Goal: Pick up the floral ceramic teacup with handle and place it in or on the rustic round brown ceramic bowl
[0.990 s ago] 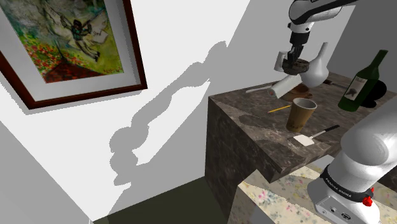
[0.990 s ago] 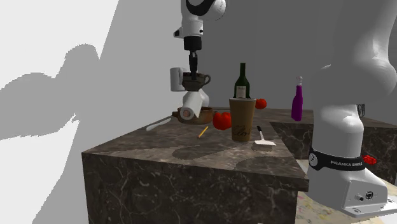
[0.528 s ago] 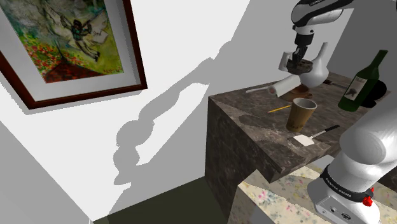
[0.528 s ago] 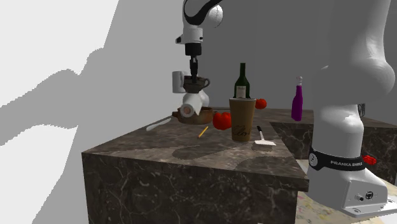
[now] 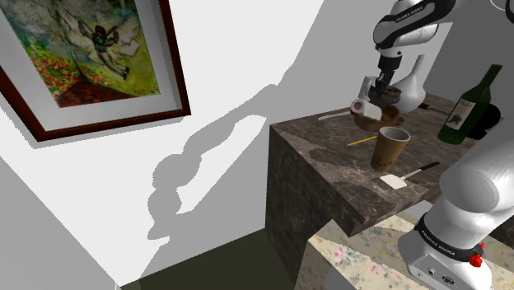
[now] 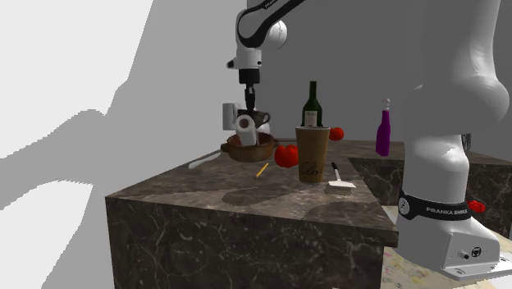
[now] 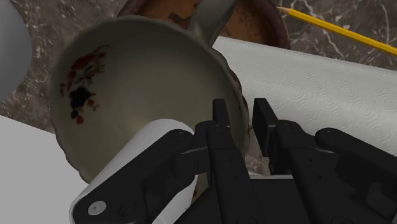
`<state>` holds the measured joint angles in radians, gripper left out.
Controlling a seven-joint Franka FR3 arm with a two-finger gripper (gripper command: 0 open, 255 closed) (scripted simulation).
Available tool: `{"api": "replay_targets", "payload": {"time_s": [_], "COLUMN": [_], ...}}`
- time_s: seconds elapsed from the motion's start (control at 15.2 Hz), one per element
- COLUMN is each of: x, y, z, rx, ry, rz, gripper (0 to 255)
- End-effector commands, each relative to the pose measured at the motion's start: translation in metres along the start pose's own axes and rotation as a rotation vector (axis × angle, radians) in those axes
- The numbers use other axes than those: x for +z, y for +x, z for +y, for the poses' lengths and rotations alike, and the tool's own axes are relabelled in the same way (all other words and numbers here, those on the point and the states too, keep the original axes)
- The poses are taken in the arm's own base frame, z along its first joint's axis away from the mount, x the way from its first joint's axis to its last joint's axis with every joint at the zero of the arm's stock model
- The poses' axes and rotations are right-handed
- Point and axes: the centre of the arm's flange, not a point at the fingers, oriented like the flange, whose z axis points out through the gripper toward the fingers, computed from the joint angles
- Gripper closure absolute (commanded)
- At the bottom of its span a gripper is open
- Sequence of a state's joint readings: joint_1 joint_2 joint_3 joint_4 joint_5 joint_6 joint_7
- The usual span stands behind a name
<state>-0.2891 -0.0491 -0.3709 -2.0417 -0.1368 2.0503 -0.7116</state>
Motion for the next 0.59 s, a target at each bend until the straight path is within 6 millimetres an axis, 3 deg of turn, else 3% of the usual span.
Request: {"api": "replay_targets", "payload": {"time_s": [0.0,0.33,0.53], "x": [0.010,0.037,0.037], "y": [0.000,0.001,0.001], "z": [-0.002,-0.005,-0.005], "rx": [0.000,0.000,0.000], "ry": [0.000,0.000,0.000], "rz": [0.000,0.000,0.000], "gripper": [255,255,255]}}
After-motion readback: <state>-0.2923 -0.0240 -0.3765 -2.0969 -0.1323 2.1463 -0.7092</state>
